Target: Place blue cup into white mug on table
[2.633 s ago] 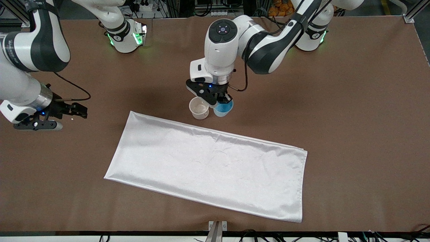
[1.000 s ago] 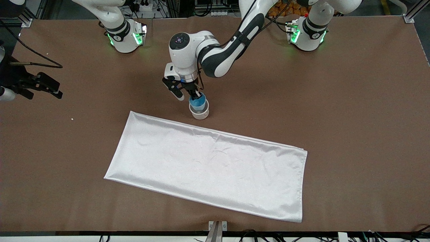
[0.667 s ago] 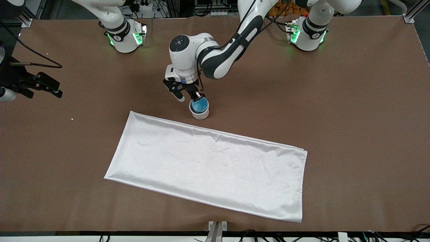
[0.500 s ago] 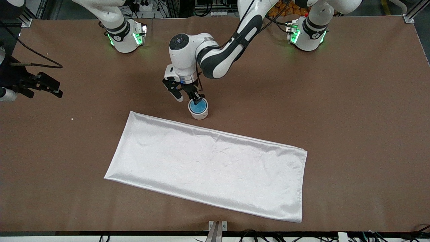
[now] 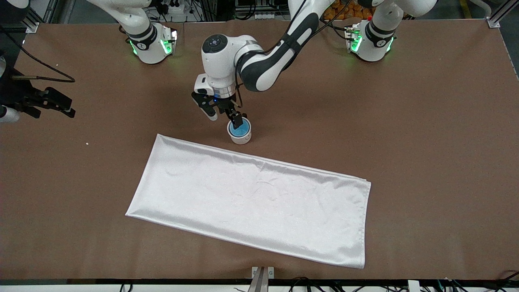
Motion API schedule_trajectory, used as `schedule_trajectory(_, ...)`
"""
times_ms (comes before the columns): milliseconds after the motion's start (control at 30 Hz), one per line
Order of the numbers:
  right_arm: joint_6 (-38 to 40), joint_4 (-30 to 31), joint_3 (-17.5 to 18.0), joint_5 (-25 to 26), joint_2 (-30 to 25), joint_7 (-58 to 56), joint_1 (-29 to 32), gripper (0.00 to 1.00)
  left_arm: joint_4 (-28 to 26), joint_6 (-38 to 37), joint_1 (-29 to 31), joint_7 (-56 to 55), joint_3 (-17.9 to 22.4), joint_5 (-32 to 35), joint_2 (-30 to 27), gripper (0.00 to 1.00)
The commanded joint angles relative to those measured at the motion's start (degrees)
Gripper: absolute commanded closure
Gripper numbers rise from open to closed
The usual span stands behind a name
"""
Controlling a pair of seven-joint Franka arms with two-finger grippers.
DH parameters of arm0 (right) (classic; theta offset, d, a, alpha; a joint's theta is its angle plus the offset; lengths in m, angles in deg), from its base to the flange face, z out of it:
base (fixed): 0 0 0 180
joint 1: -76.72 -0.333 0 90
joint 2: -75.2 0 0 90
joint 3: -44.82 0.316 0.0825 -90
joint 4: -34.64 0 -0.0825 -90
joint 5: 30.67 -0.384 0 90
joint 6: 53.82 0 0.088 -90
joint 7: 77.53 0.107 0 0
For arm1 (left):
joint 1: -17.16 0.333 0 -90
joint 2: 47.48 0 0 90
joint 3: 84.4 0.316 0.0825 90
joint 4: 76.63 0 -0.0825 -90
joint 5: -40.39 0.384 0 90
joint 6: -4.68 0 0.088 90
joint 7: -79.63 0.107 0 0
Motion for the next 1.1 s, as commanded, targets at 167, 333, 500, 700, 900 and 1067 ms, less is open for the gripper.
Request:
schedule_trajectory(167, 0.6, -0.3, 0.5, 0.5, 0.0, -0.3, 0.8, 0.0, -0.7, -7.9, 1.6, -1.2, 0.4, 1.3, -7.6, 0.0)
schedule_trajectory(333, 0.6, -0.3, 0.5, 0.5, 0.0, -0.3, 0.8, 0.0, -0.7, -11.9, 3.9, -1.0, 0.2, 1.1, -10.8, 0.0)
schedule_trajectory(500, 0.6, -0.2, 0.5, 0.5, 0.0, -0.4, 0.9, 0.0, -0.7, -16.5, 5.0, -1.1, 0.3, 0.9, -13.5, 0.0)
schedule_trajectory(700, 0.7, -0.2, 0.5, 0.5, 0.0, -0.4, 0.8, 0.0, -1.5, -20.4, 7.6, -0.9, 0.3, 0.9, -16.6, 0.0)
schedule_trajectory(900, 0.8, -0.3, 0.4, 0.5, 0.1, -0.4, 0.8, 0.0, -1.6, -21.8, 12.0, -0.5, 0.0, -1.2, -19.1, 0.0)
schedule_trajectory(1067, 0.8, -0.3, 0.4, 0.5, 0.1, -0.3, 0.8, 0.0, -2.3, -24.3, 14.7, -1.2, -0.1, -2.1, -20.9, 0.0)
